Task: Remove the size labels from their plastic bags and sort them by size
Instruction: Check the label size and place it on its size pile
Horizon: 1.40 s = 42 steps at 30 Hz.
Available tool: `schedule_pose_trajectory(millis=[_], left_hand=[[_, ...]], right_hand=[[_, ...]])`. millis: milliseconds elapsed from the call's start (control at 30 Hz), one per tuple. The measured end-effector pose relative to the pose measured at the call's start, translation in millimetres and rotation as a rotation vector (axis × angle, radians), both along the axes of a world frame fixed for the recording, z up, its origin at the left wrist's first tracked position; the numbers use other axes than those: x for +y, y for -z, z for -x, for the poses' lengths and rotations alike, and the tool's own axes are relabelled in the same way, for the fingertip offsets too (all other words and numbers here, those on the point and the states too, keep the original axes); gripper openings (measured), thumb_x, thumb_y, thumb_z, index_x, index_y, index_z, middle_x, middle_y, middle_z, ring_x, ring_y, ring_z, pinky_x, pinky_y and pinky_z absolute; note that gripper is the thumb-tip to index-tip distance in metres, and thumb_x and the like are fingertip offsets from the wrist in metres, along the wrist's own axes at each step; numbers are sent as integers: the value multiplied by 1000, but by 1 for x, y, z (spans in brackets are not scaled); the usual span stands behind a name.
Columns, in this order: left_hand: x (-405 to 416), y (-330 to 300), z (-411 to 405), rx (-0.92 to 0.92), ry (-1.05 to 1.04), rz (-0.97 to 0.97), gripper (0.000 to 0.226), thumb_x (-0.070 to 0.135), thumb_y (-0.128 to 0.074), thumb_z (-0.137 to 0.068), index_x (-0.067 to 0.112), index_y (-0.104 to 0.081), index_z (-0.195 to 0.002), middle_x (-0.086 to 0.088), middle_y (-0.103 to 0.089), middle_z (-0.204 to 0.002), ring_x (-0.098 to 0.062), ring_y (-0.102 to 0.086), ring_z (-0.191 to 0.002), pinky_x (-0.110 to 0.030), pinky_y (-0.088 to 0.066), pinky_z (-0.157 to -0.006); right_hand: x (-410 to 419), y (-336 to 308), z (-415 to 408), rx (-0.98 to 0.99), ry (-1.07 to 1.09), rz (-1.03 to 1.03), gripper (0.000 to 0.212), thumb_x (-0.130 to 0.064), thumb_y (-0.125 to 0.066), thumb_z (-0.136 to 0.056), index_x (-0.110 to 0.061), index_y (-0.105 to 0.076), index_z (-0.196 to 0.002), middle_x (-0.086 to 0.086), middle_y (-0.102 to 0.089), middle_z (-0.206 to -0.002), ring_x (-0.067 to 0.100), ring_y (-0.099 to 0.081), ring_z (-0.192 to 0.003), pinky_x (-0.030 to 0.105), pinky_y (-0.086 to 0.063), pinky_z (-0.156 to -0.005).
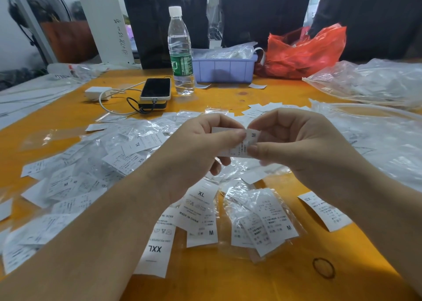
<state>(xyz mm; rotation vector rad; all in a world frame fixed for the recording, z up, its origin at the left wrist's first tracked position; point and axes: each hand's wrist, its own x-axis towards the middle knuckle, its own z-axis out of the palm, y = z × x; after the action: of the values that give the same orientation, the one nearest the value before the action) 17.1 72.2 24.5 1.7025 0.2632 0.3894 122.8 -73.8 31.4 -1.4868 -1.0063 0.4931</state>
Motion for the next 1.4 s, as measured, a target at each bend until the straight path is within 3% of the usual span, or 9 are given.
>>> schedule_pose_trajectory(millis=[100, 300, 533, 733, 867, 933, 1167, 1300, 1400], left_hand=[[0, 0, 0, 8, -35, -29, 6, 17, -65, -89, 15, -66, -84, 1, -63, -70, -9, -53, -55, -21, -41, -47], [1, 0, 2, -24, -86, -232, 6, 22, -74, -83, 16, -71, -81, 14, -60, -57, 0, -51, -51, -11, -40, -48], [-1, 0, 2, -39, -115, -282, 9, 19, -79, -77, 18, -70, -78, 7, -66, -62, 2, -55, -51, -10, -42, -48], [2, -1, 3, -53, -132, -287, 14, 26, -67, -89, 15, -72, -85, 12, -63, -59, 1, -52, -51, -11, -40, -48], [-1, -2, 5, -122, -155, -488, 11, 25, -69, -88, 18, -73, -81, 2, -70, -69, -23, -62, -65, -34, -50, -55], [-3, -3, 5, -163, -159, -538, 11, 23, -70, -88, 18, -73, -79, -2, -69, -69, -29, -60, -68, -38, -49, -58], [2, -8, 7, -159, -66, -457, 8, 21, -69, -87, 19, -73, -81, -14, -69, -79, -40, -60, -80, -54, -49, -70], [4, -8, 7, -113, -8, -453, 8, 23, -69, -86, 20, -74, -80, -9, -70, -78, -37, -61, -79, -49, -52, -69], [3, -7, 7, -103, 28, -443, 11, 31, -69, -80, 21, -73, -79, -7, -71, -77, -35, -62, -76, -49, -52, -69]], right_hand=[[1, 2, -2, 10, 23, 0, 21, 1, -74, -73, -4, -67, -93, 16, -72, -84, 22, -64, -74, 32, -52, -65], [2, 5, -3, -46, 42, 35, 6, -13, -70, -82, -8, -72, -86, 14, -71, -80, 18, -61, -70, 33, -53, -68], [4, 7, -3, -183, 104, 52, 5, -19, -72, -82, -15, -75, -83, 2, -73, -78, 17, -66, -75, 35, -54, -73], [1, 6, -6, -176, 196, 27, 6, -24, -74, -81, -20, -74, -77, -3, -72, -74, 7, -64, -69, 29, -53, -68], [2, 6, -4, -212, 196, 72, 5, -21, -75, -81, -19, -74, -77, 0, -73, -74, 17, -69, -75, 34, -56, -70], [3, 6, -4, -244, 219, 66, 6, -22, -75, -81, -20, -73, -76, -2, -73, -73, 16, -69, -74, 31, -55, -68], [2, 4, -8, -200, 206, 60, 8, -26, -78, -76, -20, -74, -73, -3, -73, -74, 16, -69, -77, 32, -57, -72], [2, 4, -8, -131, 137, 80, 10, -23, -79, -72, -15, -75, -75, 4, -74, -77, 25, -70, -82, 45, -56, -81], [3, 4, -5, -125, 91, 96, 26, -34, -78, -66, -13, -75, -80, 7, -74, -79, 29, -70, -84, 56, -54, -84]])
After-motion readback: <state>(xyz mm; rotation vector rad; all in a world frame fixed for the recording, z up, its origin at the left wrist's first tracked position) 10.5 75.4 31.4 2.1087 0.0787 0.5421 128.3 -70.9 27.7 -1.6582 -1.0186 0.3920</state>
